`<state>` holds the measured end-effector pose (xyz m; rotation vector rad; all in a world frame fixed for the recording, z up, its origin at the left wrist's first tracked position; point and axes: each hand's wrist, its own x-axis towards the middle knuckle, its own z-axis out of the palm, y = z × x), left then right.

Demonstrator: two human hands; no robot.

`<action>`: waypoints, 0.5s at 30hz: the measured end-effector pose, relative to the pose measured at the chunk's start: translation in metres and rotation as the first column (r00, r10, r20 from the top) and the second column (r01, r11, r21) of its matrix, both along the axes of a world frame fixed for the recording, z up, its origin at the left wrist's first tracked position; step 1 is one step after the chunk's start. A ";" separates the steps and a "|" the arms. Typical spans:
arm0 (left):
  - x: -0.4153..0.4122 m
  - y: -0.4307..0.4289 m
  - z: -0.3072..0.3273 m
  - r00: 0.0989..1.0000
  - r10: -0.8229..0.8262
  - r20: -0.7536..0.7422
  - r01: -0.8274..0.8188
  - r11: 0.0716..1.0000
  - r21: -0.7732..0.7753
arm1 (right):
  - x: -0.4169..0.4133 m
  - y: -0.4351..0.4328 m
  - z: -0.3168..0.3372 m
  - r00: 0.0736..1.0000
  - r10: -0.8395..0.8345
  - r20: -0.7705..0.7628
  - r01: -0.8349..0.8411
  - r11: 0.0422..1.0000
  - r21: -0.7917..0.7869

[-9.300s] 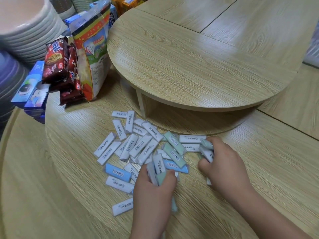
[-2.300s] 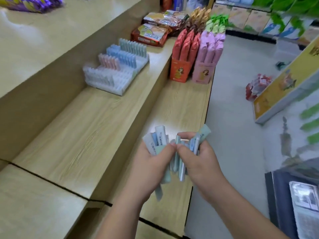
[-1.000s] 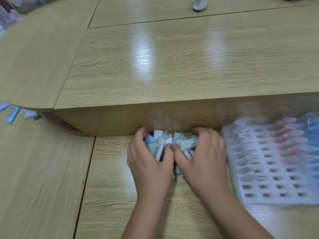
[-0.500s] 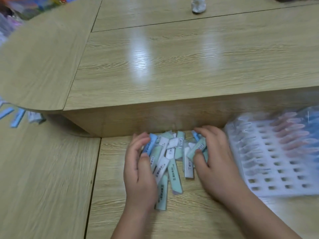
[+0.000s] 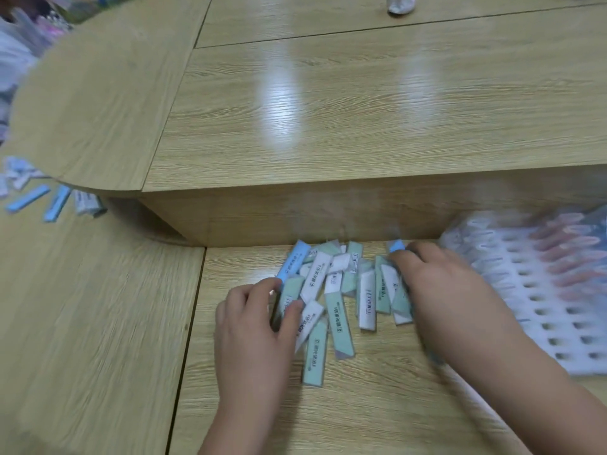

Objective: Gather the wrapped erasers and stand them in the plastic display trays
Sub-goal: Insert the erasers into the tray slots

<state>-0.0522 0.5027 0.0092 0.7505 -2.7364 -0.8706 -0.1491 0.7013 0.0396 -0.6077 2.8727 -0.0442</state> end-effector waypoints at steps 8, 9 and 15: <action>-0.016 0.003 0.024 0.998 -0.003 0.057 0.004 1.000 -0.026 | -0.015 -0.003 0.020 0.991 0.130 0.031 -0.131 0.991 0.014; -0.016 0.004 0.028 0.999 0.011 0.050 -0.012 1.000 0.004 | -0.017 -0.003 0.024 0.991 0.135 0.026 -0.135 0.991 0.001; -0.019 0.027 0.061 0.989 0.050 -0.140 0.012 0.914 0.405 | -0.015 0.023 0.067 0.982 0.039 0.183 0.048 0.894 -0.446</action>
